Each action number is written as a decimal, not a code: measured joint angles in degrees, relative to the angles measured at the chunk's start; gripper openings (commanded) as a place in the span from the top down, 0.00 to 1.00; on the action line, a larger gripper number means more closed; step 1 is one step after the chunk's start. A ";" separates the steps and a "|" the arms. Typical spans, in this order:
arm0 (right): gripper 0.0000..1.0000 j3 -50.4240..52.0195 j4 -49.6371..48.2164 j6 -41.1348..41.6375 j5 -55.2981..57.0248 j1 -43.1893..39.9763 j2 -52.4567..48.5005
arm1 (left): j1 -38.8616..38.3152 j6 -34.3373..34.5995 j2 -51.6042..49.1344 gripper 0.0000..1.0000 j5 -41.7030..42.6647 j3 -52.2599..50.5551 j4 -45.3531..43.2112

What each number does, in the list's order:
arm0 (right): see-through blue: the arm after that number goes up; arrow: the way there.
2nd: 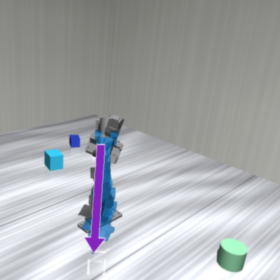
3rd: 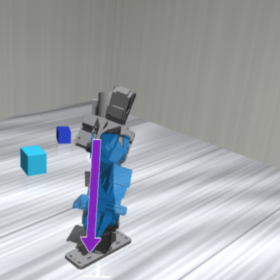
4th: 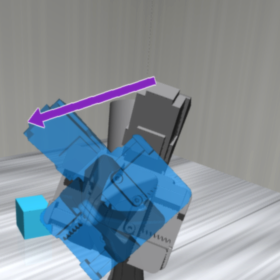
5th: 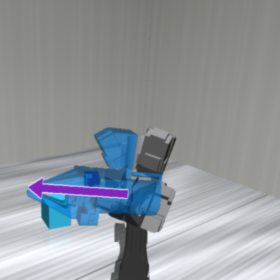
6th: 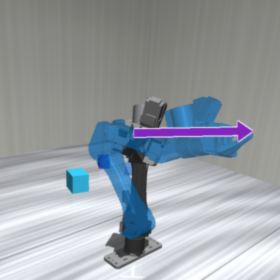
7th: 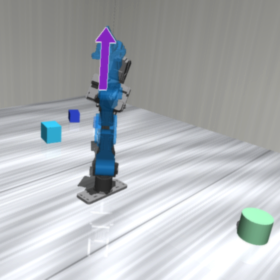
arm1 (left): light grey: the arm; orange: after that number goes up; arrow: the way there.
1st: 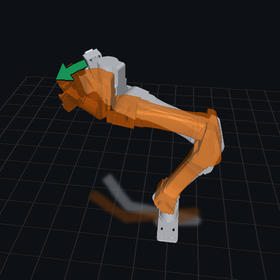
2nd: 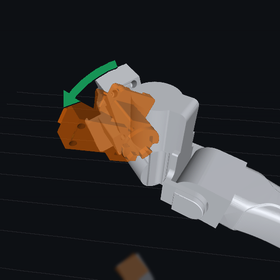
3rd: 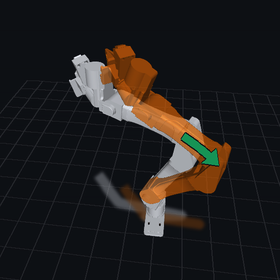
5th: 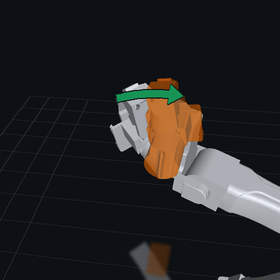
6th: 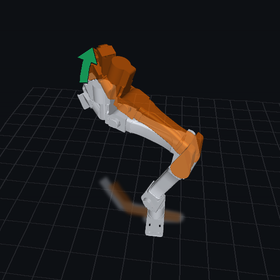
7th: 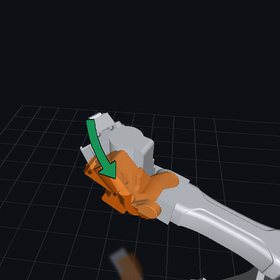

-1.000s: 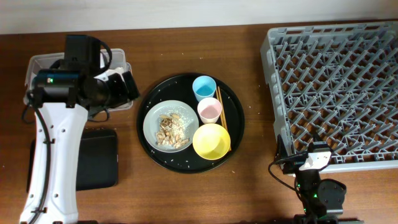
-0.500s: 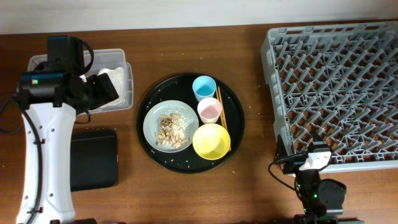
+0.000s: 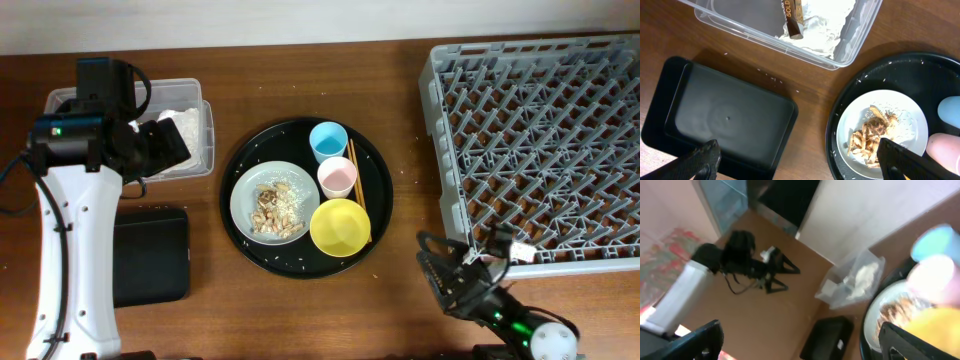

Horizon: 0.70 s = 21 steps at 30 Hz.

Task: Sort waste into correct bins and load items into the dishwasher rack
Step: 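Reach the right gripper to the yellow cup on the tray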

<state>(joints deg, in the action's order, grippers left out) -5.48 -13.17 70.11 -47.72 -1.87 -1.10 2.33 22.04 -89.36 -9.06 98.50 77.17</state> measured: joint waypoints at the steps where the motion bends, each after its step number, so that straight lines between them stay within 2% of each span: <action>1: 0.02 -3.78 1.07 -1.14 1.36 -0.07 -0.96 | 0.00 0.00 0.00 0.01 0.00 -0.02 -0.04; 2: 0.02 -8.63 6.97 -4.57 2.51 -0.15 -3.72 | 0.00 -0.02 -0.02 0.01 0.00 -0.04 0.09; 4: 0.02 -22.93 22.36 -16.39 4.04 -0.24 -15.54 | 0.00 -0.02 -0.04 0.01 -0.04 -0.04 0.13; 5: 0.02 -34.84 38.82 -26.03 4.74 -0.24 -24.24 | 0.00 -0.02 -0.11 0.01 -0.02 -0.04 0.11; 6: 0.02 -40.19 44.85 -30.51 4.57 -0.24 -28.20 | 0.00 -0.02 -0.15 0.01 -0.02 -0.09 0.07; 7: 0.02 -52.46 61.42 -41.70 5.07 -0.24 -36.98 | 0.00 -0.02 -0.15 0.01 -0.02 -0.09 0.04; 8: 0.02 -56.70 64.37 -47.71 5.70 -0.24 -40.30 | 0.00 -0.02 -0.15 0.01 -0.02 -0.09 -0.02; 9: 0.02 -61.64 73.31 -50.73 8.37 -0.24 -43.74 | 0.00 -0.02 -0.15 0.01 -0.02 -0.09 0.02; 12: 0.02 -64.85 79.54 -54.73 14.23 1.36 -47.39 | 0.00 -0.02 -0.15 0.01 -0.02 -0.09 0.00; 14: 0.02 -64.87 78.71 -55.34 16.65 8.00 -47.39 | 0.00 -0.02 -0.15 0.01 -0.02 -0.09 0.00; 17: 0.02 -64.92 74.69 -49.46 22.77 24.09 -50.36 | 0.00 -0.02 -0.15 0.01 -0.02 -0.09 0.00; 18: 0.02 -65.00 74.23 -45.03 30.05 33.18 -54.34 | 0.00 -0.02 -0.15 0.01 -0.02 -0.09 -0.07; 21: 0.02 -65.05 72.87 -38.05 41.38 45.59 -64.65 | 0.00 -0.02 -0.15 0.01 -0.02 -0.09 -0.02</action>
<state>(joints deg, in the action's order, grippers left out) -70.52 59.70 32.05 -6.35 43.72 -65.76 2.33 22.02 -89.52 -9.08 98.41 77.14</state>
